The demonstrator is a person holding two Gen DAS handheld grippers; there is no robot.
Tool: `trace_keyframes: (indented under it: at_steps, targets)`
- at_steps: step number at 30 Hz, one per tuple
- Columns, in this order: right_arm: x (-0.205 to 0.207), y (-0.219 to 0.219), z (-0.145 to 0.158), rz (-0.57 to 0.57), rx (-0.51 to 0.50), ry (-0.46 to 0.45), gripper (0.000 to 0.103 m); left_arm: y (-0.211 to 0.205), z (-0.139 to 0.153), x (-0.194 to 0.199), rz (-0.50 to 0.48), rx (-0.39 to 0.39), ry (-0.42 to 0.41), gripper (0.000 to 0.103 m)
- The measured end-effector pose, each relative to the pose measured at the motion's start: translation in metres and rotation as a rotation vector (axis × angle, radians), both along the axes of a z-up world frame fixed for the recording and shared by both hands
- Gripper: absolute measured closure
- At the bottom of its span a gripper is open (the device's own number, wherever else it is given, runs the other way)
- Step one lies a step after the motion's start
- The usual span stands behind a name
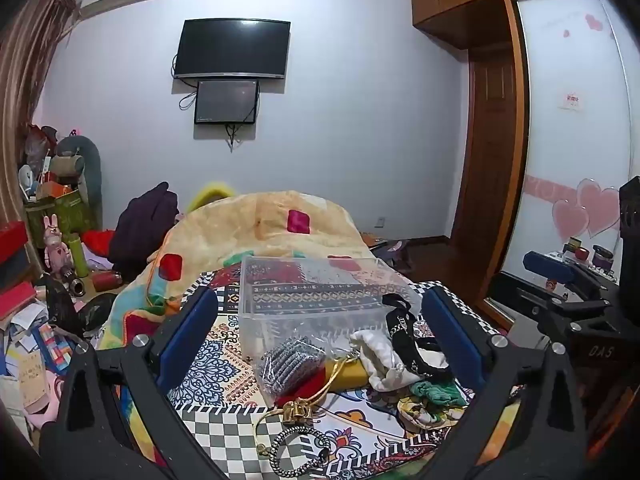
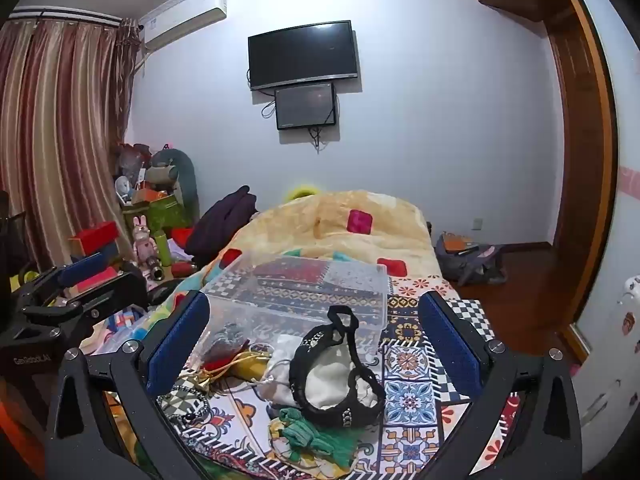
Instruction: Organize soft objects
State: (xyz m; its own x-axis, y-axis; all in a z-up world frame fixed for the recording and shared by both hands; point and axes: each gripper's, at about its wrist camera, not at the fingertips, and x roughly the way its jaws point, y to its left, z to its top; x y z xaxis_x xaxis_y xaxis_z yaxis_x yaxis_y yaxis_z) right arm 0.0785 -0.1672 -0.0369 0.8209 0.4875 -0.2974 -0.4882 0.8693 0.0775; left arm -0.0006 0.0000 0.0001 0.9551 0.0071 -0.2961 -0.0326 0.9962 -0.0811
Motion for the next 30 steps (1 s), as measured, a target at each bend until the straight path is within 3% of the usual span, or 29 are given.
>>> trace_keyframes:
  at_steps: [4,30]
  targets:
    - [-0.0009,0.0010,0.0002,-0.001,-0.005,-0.009,0.000,-0.0070,-0.0002,-0.0001,-0.003,0.035,0.001,0.000]
    - [-0.0073,0.0025,0.0037,0.029,0.020,-0.018,0.000,-0.0053,-0.0031,-0.0024,-0.020,0.036,0.005,0.000]
